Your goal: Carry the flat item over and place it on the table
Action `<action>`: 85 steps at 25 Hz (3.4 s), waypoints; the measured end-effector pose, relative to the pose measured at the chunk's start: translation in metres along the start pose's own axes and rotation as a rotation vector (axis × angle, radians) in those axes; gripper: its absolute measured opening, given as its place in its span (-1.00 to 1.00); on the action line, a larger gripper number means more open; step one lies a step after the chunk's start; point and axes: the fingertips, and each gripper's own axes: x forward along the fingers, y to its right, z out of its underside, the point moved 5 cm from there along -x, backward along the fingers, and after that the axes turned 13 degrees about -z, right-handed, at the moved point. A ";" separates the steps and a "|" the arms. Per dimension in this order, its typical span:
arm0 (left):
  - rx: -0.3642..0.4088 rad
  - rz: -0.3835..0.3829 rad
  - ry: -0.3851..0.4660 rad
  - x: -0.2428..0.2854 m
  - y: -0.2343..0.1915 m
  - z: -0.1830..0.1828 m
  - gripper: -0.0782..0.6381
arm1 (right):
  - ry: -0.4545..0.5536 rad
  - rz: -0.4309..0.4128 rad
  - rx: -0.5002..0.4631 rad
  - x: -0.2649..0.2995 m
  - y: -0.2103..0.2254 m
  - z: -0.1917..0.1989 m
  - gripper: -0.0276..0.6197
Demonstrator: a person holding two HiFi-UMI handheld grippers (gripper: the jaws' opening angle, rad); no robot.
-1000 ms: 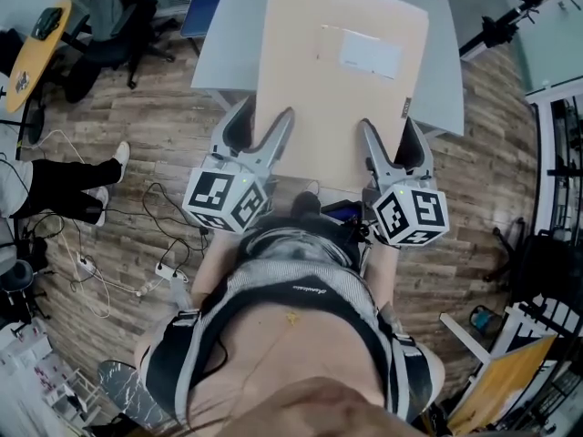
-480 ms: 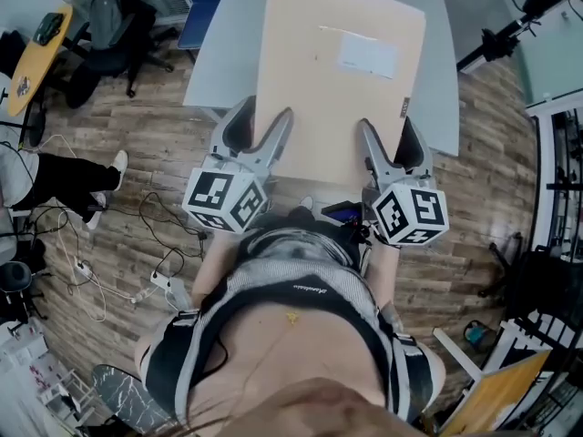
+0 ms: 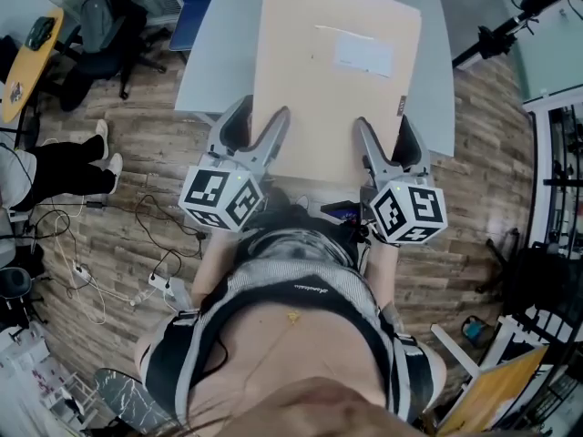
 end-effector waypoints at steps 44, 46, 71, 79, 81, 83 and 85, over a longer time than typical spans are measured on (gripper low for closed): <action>0.015 0.172 -0.080 0.253 -0.094 -0.036 -0.08 | 0.031 0.204 0.031 0.203 0.101 -0.029 0.10; 0.020 0.175 -0.086 0.255 -0.097 -0.037 -0.09 | 0.031 0.210 0.035 0.206 0.100 -0.028 0.10; -0.004 0.132 -0.099 0.272 -0.111 -0.030 -0.08 | -0.004 0.193 0.023 0.230 0.112 -0.028 0.06; 0.004 0.139 -0.104 0.281 -0.104 -0.028 -0.08 | 0.002 0.201 0.028 0.229 0.122 -0.027 0.05; 0.005 0.139 -0.105 0.282 -0.105 -0.028 -0.08 | 0.001 0.202 0.028 0.230 0.122 -0.027 0.05; 0.003 0.137 -0.107 0.284 -0.105 -0.027 -0.09 | -0.002 0.202 0.026 0.231 0.123 -0.027 0.04; 0.002 0.135 -0.110 0.285 -0.105 -0.027 -0.09 | -0.004 0.201 0.026 0.232 0.124 -0.027 0.04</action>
